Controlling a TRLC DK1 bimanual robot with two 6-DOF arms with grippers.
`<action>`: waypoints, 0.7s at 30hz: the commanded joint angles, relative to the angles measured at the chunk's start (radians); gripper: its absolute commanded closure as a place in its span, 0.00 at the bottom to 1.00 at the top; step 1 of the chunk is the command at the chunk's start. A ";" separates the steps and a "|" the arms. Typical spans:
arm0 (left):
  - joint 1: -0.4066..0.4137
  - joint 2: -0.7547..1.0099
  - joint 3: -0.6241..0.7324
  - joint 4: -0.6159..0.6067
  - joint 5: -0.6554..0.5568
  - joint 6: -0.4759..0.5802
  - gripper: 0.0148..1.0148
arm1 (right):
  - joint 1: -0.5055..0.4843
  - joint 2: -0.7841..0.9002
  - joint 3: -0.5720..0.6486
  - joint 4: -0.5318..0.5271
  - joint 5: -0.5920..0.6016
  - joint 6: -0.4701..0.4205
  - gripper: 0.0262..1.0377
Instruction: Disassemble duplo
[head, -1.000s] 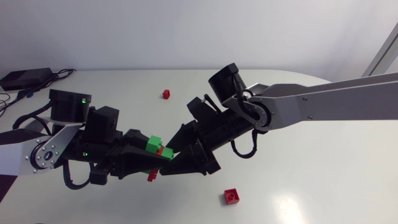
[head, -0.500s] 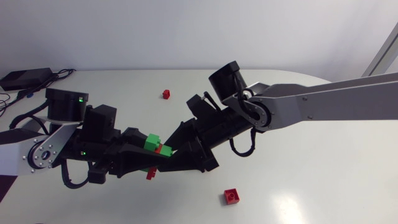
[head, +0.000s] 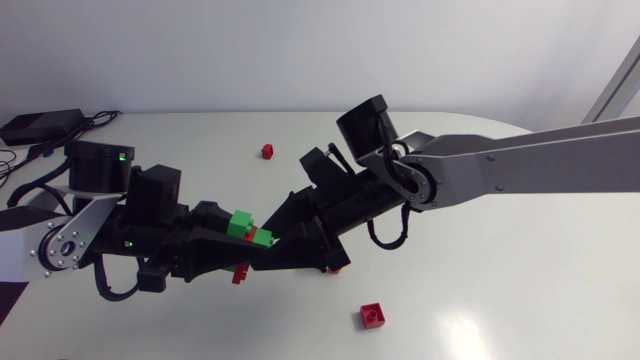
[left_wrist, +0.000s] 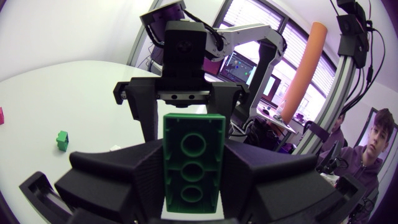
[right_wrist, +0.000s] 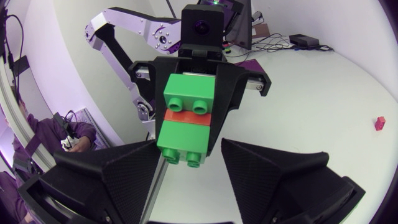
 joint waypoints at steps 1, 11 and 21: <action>0.009 -0.016 -0.022 0.006 0.003 0.021 0.63 | -0.005 0.003 -0.016 0.008 -0.004 0.032 0.22; 0.024 -0.023 -0.020 0.006 0.004 0.021 0.63 | -0.005 0.002 -0.022 0.029 -0.004 0.052 0.22; 0.029 -0.029 -0.020 0.006 0.004 0.020 0.63 | 0.002 0.002 -0.023 0.032 -0.004 0.054 0.22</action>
